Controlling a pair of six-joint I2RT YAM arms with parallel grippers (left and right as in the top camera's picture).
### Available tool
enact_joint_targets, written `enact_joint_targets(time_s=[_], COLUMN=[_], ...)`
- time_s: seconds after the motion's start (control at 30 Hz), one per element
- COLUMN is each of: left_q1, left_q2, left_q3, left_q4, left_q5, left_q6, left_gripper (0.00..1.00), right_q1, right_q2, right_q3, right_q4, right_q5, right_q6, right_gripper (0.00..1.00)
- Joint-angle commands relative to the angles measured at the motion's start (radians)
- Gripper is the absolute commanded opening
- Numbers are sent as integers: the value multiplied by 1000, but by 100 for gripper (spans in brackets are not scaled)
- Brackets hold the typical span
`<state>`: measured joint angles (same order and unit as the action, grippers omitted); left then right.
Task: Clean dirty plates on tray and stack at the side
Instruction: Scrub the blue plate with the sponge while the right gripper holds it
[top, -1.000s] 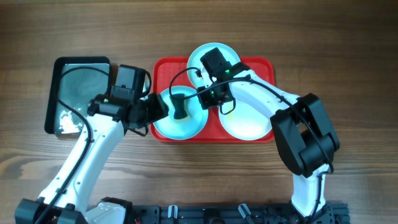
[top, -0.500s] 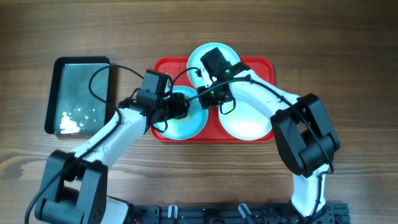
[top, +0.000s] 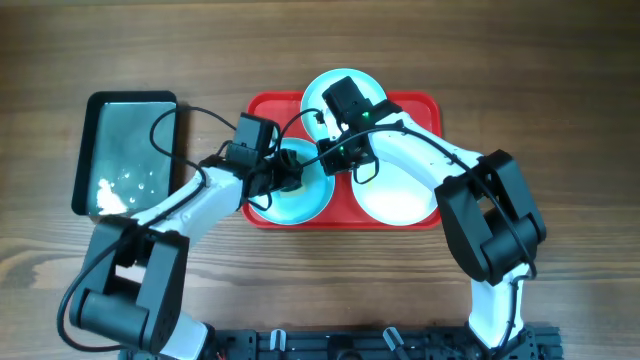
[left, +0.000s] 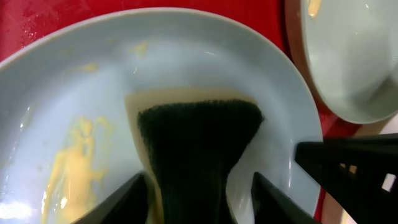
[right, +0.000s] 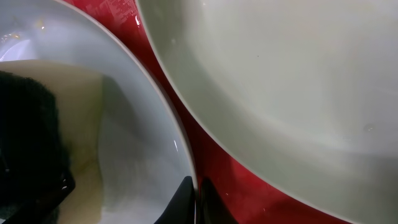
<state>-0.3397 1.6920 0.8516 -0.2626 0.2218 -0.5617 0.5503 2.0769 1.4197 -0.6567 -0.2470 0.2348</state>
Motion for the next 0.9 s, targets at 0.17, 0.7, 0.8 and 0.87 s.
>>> enact_joint_targets(time_s=[0.17, 0.7, 0.8, 0.87], left_q1=[-3, -3, -3, -3], left_q2=[13, -150, -202, -195], left_q3=[-8, -2, -2, -2], left_q4=[-21, -163, -129, -105], left_q5=[-193, -536, -311, -167], left_q6=[1, 7, 6, 3], left_gripper=[8, 4, 4, 4], right_q1=[-2, -2, -2, -2], right_q2=[12, 12, 12, 12], right_q3=[-3, -3, -3, -3], right_q4=[-8, -10, -8, -4], right_q5=[-12, -13, -13, -13], right_q6=[3, 2, 2, 3], right_gripper=[6, 4, 5, 5])
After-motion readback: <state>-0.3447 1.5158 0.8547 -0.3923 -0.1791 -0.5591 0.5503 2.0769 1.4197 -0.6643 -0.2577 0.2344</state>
